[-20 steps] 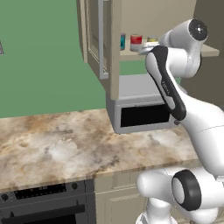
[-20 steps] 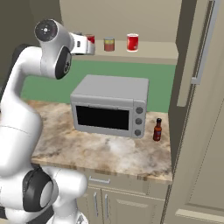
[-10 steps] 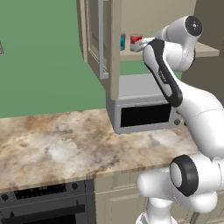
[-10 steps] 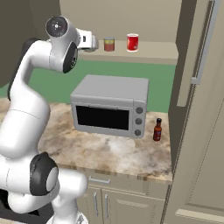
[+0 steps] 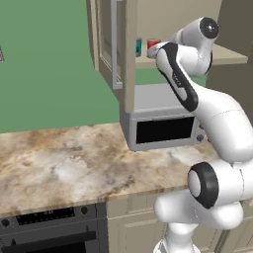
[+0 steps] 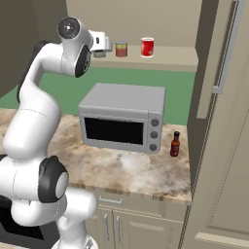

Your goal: Stack two cans on top of the other two cans in the cabinet.

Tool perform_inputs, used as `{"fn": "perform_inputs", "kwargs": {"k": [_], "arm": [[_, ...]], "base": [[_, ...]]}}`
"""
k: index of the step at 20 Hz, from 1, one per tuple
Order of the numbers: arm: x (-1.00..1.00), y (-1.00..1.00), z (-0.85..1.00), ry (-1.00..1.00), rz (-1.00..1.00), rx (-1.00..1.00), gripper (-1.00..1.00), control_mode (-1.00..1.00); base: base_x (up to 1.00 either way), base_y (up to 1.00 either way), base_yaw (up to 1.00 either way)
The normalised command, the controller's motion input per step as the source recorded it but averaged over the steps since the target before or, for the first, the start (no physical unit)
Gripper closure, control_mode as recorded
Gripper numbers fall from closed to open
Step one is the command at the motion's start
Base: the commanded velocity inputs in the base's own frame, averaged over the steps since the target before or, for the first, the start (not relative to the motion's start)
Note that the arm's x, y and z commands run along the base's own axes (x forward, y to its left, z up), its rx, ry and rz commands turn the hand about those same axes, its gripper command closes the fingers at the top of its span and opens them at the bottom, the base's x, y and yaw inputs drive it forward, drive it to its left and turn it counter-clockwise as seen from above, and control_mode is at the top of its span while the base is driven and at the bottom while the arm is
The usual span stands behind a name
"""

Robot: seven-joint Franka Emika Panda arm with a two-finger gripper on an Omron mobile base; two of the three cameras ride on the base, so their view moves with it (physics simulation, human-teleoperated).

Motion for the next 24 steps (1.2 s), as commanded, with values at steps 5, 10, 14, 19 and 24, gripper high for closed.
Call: {"fn": "perform_inputs", "kwargs": {"k": [5, 10, 14, 19, 24], "arm": [[0.27, 0.0, -0.12, 0.0, 0.0, 0.0, -1.0, -1.0], [0.19, 0.01, -0.19, 0.03, 0.0, 0.0, -1.0, -1.0], [0.28, 0.0, -0.12, 0.0, 0.0, 0.0, -1.0, -1.0], [0.34, 0.02, -0.02, 0.0, 0.0, 0.0, -1.0, -1.0], [0.35, 0.0, 0.0, 0.0, 0.0, 0.0, -1.0, -1.0]], "base": [[0.0, 0.0, 0.0], [0.0, 0.0, 0.0], [0.0, 0.0, 0.0], [0.0, 0.0, 0.0], [0.0, 0.0, 0.0]]}}
